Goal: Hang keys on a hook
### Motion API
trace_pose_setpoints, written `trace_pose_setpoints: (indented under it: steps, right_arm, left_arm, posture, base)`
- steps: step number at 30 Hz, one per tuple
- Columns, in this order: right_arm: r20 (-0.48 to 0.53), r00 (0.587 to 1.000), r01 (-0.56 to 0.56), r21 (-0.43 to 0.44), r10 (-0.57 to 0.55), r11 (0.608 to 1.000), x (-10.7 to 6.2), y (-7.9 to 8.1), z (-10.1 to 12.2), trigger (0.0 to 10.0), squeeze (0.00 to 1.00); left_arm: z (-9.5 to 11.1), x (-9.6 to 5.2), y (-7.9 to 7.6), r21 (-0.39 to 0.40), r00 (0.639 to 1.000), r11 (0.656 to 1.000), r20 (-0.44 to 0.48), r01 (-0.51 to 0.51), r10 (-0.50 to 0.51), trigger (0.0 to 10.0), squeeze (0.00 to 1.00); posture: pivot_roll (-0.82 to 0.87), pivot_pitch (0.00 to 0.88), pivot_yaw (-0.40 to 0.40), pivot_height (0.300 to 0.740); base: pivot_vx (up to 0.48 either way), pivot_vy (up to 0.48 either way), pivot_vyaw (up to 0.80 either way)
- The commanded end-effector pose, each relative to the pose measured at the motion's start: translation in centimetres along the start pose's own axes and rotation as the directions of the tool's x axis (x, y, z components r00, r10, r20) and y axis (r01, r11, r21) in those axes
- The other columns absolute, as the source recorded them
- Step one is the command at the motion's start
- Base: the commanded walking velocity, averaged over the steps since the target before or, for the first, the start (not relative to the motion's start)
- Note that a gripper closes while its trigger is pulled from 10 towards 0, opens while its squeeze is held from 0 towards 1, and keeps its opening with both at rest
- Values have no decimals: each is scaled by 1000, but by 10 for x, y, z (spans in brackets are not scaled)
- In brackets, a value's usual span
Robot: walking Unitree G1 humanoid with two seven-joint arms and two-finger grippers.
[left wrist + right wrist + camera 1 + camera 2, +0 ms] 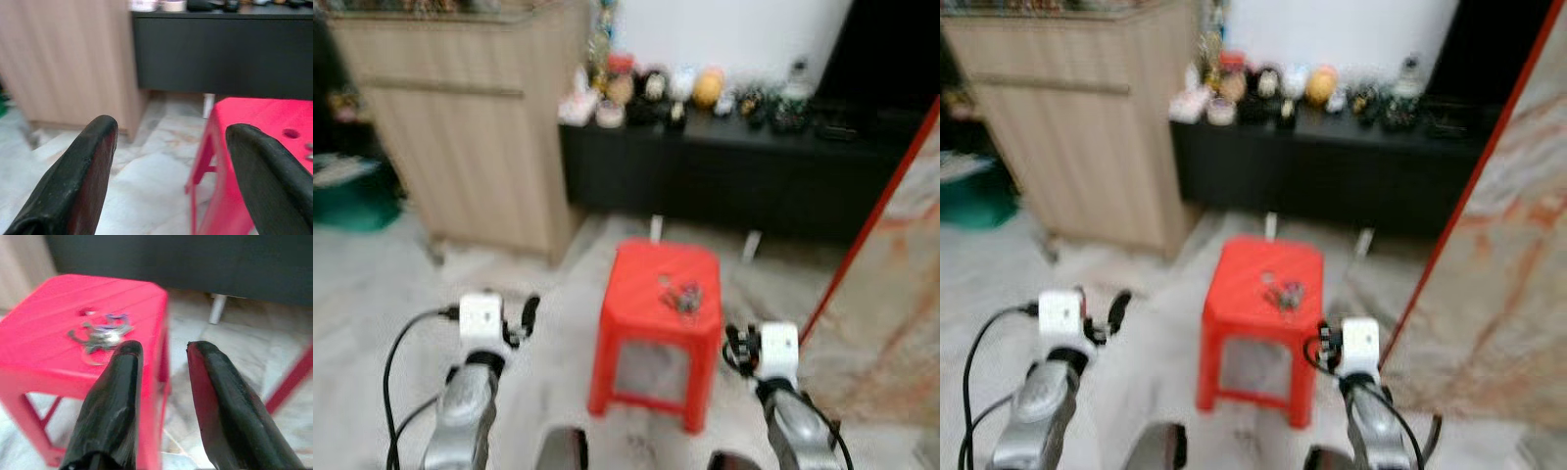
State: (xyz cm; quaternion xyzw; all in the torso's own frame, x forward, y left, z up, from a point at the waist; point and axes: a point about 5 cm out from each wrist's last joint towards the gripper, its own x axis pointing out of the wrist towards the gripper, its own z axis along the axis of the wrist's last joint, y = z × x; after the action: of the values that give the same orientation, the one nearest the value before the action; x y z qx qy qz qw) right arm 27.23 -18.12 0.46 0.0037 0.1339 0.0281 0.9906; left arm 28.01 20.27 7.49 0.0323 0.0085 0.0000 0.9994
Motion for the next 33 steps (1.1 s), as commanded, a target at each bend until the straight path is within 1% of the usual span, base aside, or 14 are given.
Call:
trace_pose_setpoints:
  steps: [1,2,6,33]
  right_arm:
    - [21,1000,-4,-6,4,1000,3,0,6,10000,0]
    - [21,1000,-5,-3,5,1000,3,0,6,10000,0]
    - [19,1000,8,25,-9,1000,3,0,6,10000,0]
    - [2,999,-32,6,32,999,4,0,6,10000,0]
  left_arm:
    - [4,2,0,10,1000,1000,11,6,-6,10000,0]
    - [4,3,0,11,1000,1000,11,7,-7,10000,0]
    - [5,3,0,10,1000,1000,10,8,-8,10000,0]
    - [7,3,0,9,1000,1000,18,2,-2,10000,0]
  posture:
    - [81,0,-37,614]
    - [81,0,-36,614]
    - [82,0,-36,614]
    - [82,0,-45,614]
  base:
    - [289,0,606]
    - [289,0,800]
    - [292,0,0]
    - [290,0,0]
